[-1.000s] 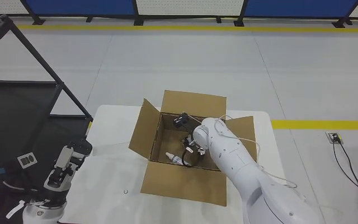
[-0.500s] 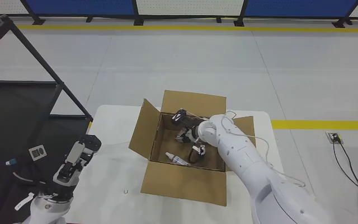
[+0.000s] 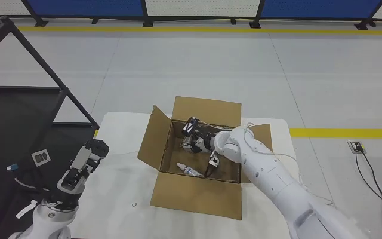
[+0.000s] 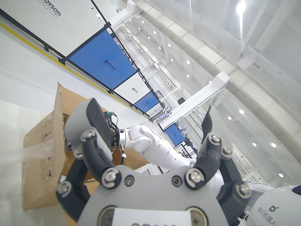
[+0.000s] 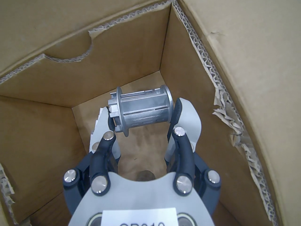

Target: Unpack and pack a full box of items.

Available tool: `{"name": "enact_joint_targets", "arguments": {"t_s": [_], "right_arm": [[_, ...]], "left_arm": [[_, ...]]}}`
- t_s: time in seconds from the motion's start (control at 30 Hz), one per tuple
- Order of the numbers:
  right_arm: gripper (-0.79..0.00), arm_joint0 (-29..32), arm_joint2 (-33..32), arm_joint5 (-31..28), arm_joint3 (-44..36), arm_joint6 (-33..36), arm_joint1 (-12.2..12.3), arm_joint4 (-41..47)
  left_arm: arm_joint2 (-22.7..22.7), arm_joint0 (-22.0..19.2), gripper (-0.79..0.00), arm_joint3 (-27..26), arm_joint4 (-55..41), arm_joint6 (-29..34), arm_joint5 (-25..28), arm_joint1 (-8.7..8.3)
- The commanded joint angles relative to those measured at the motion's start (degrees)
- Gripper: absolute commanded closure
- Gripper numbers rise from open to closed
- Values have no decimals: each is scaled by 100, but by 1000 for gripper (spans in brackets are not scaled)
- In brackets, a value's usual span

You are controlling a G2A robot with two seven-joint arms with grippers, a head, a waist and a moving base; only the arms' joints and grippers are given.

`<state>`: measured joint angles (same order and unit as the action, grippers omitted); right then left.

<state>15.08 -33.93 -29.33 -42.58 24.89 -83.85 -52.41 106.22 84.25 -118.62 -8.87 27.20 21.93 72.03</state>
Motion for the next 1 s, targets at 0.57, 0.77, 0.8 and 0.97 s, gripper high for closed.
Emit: {"name": "enact_joint_targets", "arguments": {"t_s": [0.57, 0.77, 0.8, 0.97], "right_arm": [[0, 2706, -2353, 499, -5029, 2074, 1247, -555], [0, 2766, -2320, 536, -5028, 1939, 1242, -597], [0, 2765, -2298, 495, -5018, 1905, 1239, -595], [0, 2810, -2721, 114, -5093, 1799, 1323, -361]], "left_arm": [[11, -40, -785, 161, -109, -144, -20, -63], [-29, -7, -785, 183, -100, -171, -8, -77], [-16, 5, -785, 191, -99, -176, -1, -81], [36, 48, -785, 247, -158, -189, 7, -96]]}}
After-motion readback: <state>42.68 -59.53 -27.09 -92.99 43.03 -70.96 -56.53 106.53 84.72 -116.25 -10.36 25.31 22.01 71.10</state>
